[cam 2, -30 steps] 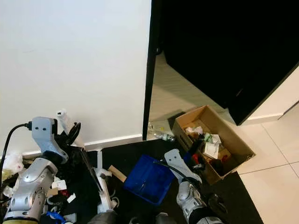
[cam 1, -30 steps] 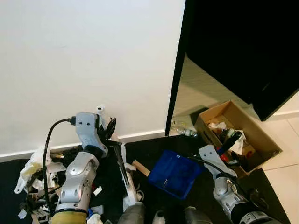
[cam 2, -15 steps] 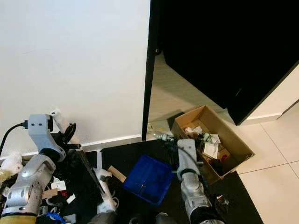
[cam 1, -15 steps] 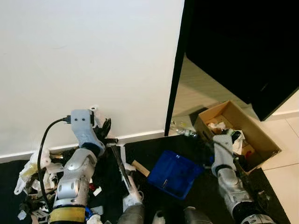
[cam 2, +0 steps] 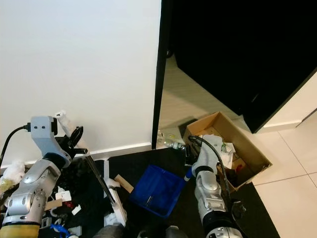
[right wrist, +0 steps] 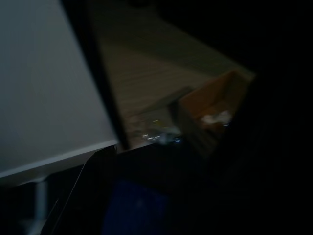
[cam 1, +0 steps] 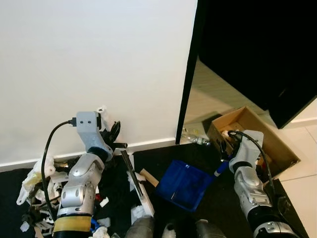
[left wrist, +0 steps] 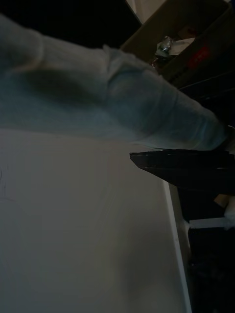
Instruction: Sweep floor
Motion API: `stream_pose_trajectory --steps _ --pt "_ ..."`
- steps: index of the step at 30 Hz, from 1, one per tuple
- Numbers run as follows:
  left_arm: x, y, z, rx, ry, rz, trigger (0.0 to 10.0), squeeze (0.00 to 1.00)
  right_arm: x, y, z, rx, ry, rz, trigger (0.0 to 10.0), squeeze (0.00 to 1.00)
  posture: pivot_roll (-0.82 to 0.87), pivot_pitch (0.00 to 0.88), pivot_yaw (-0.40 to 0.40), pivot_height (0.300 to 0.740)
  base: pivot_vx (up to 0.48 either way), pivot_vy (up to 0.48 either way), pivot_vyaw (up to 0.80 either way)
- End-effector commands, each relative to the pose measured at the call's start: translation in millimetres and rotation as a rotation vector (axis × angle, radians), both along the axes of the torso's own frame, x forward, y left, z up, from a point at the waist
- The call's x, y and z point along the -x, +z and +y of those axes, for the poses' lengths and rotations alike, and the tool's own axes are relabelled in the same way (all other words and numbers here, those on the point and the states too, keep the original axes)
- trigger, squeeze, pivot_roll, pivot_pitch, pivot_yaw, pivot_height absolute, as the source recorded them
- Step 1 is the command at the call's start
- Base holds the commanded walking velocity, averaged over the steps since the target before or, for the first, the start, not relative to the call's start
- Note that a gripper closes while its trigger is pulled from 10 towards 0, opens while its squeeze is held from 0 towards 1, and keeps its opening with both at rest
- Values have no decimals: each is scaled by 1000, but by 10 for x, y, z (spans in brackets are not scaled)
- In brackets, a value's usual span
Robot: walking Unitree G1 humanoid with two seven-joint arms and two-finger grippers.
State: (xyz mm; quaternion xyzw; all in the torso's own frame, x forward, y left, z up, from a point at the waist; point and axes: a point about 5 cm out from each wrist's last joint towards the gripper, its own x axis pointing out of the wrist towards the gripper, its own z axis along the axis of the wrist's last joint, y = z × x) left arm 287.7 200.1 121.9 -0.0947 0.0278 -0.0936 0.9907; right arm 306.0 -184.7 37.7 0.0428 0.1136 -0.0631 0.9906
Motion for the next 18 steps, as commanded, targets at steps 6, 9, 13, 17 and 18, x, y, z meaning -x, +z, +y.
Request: stream_pose_trajectory --steps 6,9,13,17,18 --pt "12 20 3 20 -14 0 10000 0 16 -23 -99 -66 -34 28 10000 0 185 147 17 740 0 0 0" --pt "3 27 -2 21 -16 -1 10000 0 10 -41 -164 -61 -82 52 10000 0 184 148 17 740 0 0 0" --pt "3 30 -4 21 -18 0 10000 0 -19 55 -154 -1 -31 -6 10000 0 184 148 13 740 0 0 0" --pt "8 23 -10 20 -19 1 10000 0 -22 103 -179 5 -59 -26 10000 0 182 145 9 740 0 0 0" --pt "9 21 -12 20 -20 2 10000 0 -21 107 -189 3 -69 -24 10000 0 182 145 8 740 0 0 0"
